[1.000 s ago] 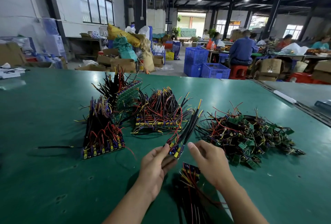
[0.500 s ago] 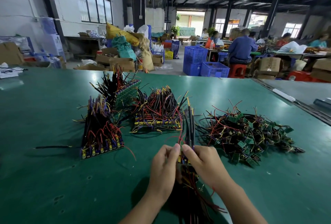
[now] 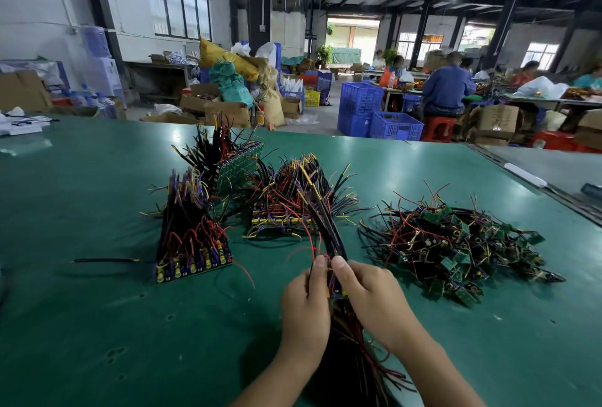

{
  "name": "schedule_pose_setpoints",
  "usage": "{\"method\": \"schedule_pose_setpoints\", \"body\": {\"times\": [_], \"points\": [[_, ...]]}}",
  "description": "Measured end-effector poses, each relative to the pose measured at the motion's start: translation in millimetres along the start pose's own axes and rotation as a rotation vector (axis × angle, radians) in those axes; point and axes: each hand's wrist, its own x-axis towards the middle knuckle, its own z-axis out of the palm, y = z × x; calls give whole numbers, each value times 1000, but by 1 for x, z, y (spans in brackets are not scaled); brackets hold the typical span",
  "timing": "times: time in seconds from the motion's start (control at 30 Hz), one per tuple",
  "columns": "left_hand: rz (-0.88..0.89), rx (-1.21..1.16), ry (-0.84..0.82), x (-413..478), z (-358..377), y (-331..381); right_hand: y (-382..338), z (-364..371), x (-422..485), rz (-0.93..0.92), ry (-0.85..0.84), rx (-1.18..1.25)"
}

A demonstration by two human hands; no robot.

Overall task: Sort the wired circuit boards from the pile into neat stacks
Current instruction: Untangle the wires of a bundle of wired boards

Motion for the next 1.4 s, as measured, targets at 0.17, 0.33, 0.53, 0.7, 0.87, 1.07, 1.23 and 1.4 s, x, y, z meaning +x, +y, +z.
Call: {"method": "schedule_pose_setpoints", "body": {"times": [0.17,0.33,0.53,0.7,0.87,1.07,1.23,1.4], "points": [[26,50,91,1,3,-2,-10,3,-2,45,6,32],[59,-7,117,-2,6,1,-14,8,-3,135,73,89],[48,88,57,-5,5,-2,-16,9,-3,100,78,113],[28,15,53,-5,6,6,-13,15,-1,92,102,202],[-5,-58,51,-3,4,6,-12,25,-1,189,73,402],[1,-57,105,0,4,4,-14,30,-3,257,33,556],[-130,-198,258,5,11,2,-21,26,-4,430,21,793],[-59,-126,174,16,6,-7,-21,24,-4,448,53,916]]}}
